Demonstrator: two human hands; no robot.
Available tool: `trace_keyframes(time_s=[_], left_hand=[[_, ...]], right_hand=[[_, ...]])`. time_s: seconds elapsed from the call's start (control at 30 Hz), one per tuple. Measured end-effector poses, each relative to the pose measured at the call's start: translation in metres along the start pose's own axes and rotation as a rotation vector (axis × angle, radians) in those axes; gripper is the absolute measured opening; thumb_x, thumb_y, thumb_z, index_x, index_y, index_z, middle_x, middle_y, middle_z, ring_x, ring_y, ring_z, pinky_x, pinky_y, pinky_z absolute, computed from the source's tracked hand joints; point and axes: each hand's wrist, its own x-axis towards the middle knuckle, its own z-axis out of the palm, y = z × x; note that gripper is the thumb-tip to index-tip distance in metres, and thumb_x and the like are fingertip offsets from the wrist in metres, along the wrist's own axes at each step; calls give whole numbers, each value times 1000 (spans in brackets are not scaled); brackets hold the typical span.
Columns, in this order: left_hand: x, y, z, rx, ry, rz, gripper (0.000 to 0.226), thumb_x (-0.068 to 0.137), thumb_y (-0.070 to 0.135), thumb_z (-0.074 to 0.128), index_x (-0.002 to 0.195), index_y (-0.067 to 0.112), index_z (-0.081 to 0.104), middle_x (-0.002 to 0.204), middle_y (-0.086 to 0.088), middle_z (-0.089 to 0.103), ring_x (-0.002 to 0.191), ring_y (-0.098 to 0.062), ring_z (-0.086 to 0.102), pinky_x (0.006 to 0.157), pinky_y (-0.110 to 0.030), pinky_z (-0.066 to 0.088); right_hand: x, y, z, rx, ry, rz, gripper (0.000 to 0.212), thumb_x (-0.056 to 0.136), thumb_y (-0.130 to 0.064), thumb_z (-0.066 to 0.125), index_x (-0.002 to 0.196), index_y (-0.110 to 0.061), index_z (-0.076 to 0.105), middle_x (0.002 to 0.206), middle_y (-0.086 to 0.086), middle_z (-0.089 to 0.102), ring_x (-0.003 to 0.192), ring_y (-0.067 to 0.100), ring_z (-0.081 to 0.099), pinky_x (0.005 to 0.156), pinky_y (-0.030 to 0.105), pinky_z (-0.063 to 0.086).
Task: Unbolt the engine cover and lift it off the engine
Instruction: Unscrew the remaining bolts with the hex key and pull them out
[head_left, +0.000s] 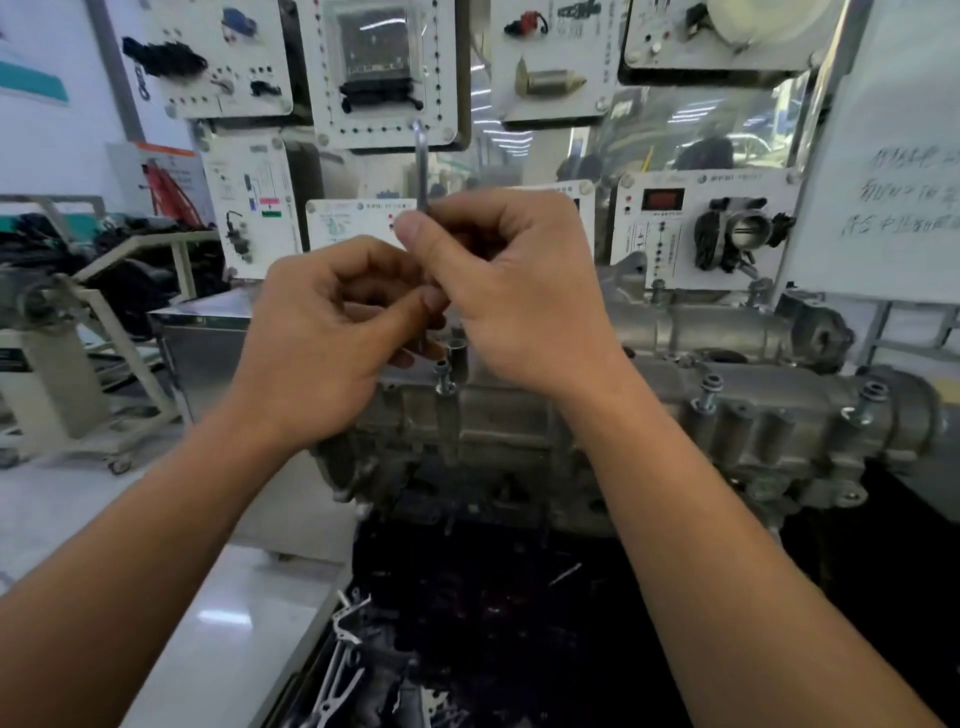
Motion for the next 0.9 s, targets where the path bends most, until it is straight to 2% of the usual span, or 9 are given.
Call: trace_keyframes(time_s=[0.17, 0.27, 0.37, 0.47, 0.53, 0.63, 0.7, 0.8, 0.9], left_hand=[[0, 1, -3, 20, -57, -37, 18, 84, 25, 69, 96, 12, 73, 83, -5, 76, 64, -19, 74, 63, -44, 61], [-1, -1, 0, -6, -98, -49, 19, 81, 28, 66, 94, 16, 74, 77, -5, 75, 58, -13, 71, 50, -29, 57], [-1, -3, 2, -31, -110, -31, 14, 81, 26, 66, 91, 21, 74, 72, -3, 74, 52, -8, 65, 50, -14, 49], [0, -3, 3, -24, -108, -40, 15, 83, 29, 65, 93, 23, 75, 69, -1, 74, 47, -6, 60, 47, -15, 47], [2, -5, 4, -4, -83, -63, 17, 82, 33, 64, 93, 25, 75, 69, 1, 74, 43, -8, 55, 44, -18, 46], [3, -9, 7, -5, -54, -106, 22, 80, 37, 64, 93, 23, 74, 70, 3, 75, 41, -8, 52, 43, -20, 45], [2, -10, 9, -41, -39, -143, 23, 78, 36, 64, 94, 22, 73, 72, 3, 75, 42, -7, 53, 44, -17, 45], [3, -9, 9, -75, -27, -152, 18, 78, 31, 65, 93, 24, 74, 74, 5, 76, 48, -5, 59, 47, -13, 46], [4, -10, 6, 109, -59, -86, 15, 84, 24, 72, 85, 38, 75, 75, 17, 75, 66, -2, 69, 59, -11, 52]], right_hand=[[0, 1, -9, -49, 2, -8, 21, 90, -16, 71, 72, -6, 75, 57, 8, 65, 50, 3, 52, 52, 19, 44], [-2, 4, -17, -56, -39, 48, 21, 91, -18, 71, 72, -9, 74, 57, 5, 65, 49, 1, 51, 51, 15, 41], [-2, 5, -23, 11, -31, 79, 21, 92, -17, 69, 73, -10, 73, 56, -1, 65, 47, 0, 52, 50, 15, 42], [0, 7, -28, 49, 18, 109, 28, 93, -20, 68, 70, -4, 70, 58, 10, 64, 47, 10, 49, 50, 24, 41], [0, 8, -31, 80, 41, 141, 32, 93, -21, 68, 64, -8, 68, 59, 14, 64, 47, 16, 46, 46, 27, 39], [0, 9, -39, 141, 85, 211, 34, 94, -23, 68, 60, -13, 69, 61, 16, 65, 46, 16, 46, 40, 21, 35], [-1, 9, -45, 172, 106, 255, 34, 94, -25, 67, 61, -16, 72, 61, 9, 68, 46, 12, 49, 41, 18, 37], [-3, 9, -56, 206, 116, 325, 33, 95, -26, 65, 65, -14, 74, 62, 2, 70, 46, 10, 51, 42, 15, 39], [-7, 12, -64, 125, 93, 318, 35, 95, -25, 65, 63, -11, 72, 59, 1, 68, 47, 10, 49, 43, 15, 38]])
